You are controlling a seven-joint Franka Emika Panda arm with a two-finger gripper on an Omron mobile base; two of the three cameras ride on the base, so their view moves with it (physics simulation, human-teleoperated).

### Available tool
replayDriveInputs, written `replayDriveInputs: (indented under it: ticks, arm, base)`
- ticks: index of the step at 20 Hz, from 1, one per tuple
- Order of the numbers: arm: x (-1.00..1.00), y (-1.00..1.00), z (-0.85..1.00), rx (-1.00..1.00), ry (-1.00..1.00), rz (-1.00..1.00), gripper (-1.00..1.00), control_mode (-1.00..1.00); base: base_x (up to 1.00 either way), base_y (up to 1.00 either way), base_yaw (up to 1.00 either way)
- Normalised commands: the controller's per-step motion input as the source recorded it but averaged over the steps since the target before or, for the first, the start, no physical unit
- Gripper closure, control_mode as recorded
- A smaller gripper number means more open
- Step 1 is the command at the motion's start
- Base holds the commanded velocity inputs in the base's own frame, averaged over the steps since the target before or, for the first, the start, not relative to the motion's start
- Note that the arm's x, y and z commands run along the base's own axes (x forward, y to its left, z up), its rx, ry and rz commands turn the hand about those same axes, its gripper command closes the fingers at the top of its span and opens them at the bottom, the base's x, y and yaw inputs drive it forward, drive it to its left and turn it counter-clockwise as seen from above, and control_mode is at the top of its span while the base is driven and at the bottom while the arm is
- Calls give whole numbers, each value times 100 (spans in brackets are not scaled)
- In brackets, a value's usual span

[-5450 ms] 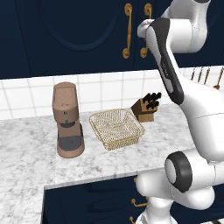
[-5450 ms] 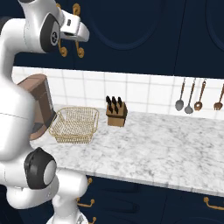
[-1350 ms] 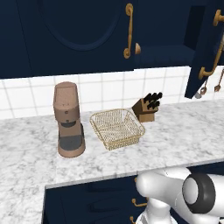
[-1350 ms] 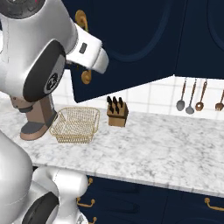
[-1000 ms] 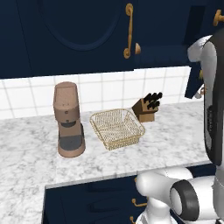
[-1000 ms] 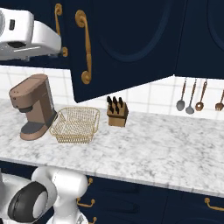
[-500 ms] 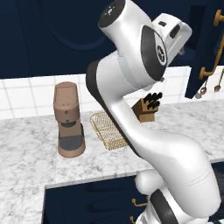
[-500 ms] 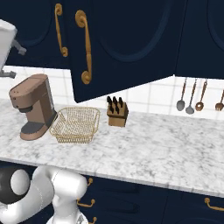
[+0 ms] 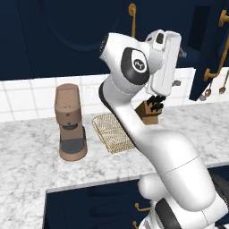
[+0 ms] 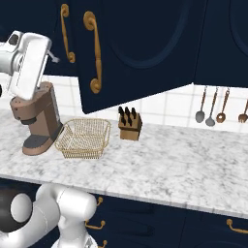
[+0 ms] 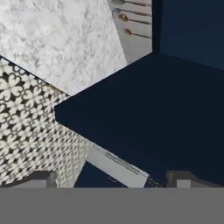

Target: Open the cabinet, pick up the bread from the cabinet and place it in the basket. Then move the basket to the dining counter.

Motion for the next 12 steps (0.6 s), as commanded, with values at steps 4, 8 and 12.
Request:
replayDriveInputs:
  ticks: [4,8,12]
  arm:
    - [46,-83,0,-6,35,-16,-100,-100]
    - [16,-93,0,1,19,-19,-100,-100]
    - [-51,-100,11,12,4,-20,-100,-100]
  base:
    - [0,0,0]
    - [0,0,0]
    - [0,0,0]
